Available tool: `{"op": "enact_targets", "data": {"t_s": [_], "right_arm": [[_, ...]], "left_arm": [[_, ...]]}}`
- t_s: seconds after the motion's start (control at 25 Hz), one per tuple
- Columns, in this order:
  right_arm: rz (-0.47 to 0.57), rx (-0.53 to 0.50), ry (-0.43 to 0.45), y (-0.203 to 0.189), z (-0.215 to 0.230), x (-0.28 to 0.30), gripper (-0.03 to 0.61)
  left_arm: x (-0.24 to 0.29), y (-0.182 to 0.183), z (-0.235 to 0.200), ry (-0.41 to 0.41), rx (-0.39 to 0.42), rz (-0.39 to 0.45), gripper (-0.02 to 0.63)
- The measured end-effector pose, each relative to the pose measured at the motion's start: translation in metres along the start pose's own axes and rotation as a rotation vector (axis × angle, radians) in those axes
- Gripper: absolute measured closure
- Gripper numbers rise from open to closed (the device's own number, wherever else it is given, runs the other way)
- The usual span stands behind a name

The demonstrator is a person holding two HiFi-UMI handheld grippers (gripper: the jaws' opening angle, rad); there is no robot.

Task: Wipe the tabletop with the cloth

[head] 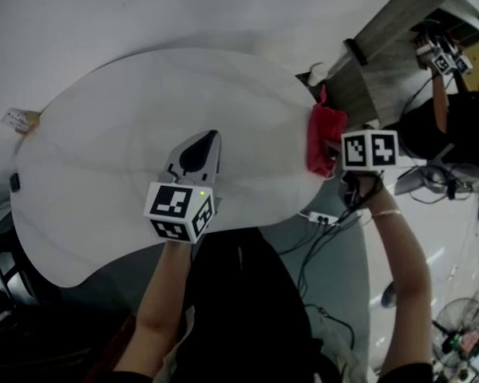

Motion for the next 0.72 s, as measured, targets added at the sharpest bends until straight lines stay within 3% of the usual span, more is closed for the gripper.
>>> {"op": "enact_targets", "data": {"t_s": [0.4, 0.56, 0.72], "right_arm": [[0.079, -0.01, 0.013, -0.007, 0.015, -0.023, 0.529], [0.17, -0.035, 0.036, -0.013, 0.004, -0.046, 0.529], [0.267, -0.051, 0.111, -0.025, -0.023, -0.073, 0.529]], "left_arm": [[-0.018, 0.005, 0.018, 0.059, 0.016, 0.018, 0.612], [-0.028, 0.007, 0.024, 0.076, 0.024, 0.027, 0.612], [-0.041, 0.009, 0.028, 0.095, 0.029, 0.037, 0.612]]}}
Point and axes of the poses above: the fingertips, and each gripper's own axes: x forward along the fingers, z to its right, y out of its top, the point moved 5 cm from there along -x, backward along the fingers, and after that the axes turned 14 degrees about x, right-handed, at the moved point
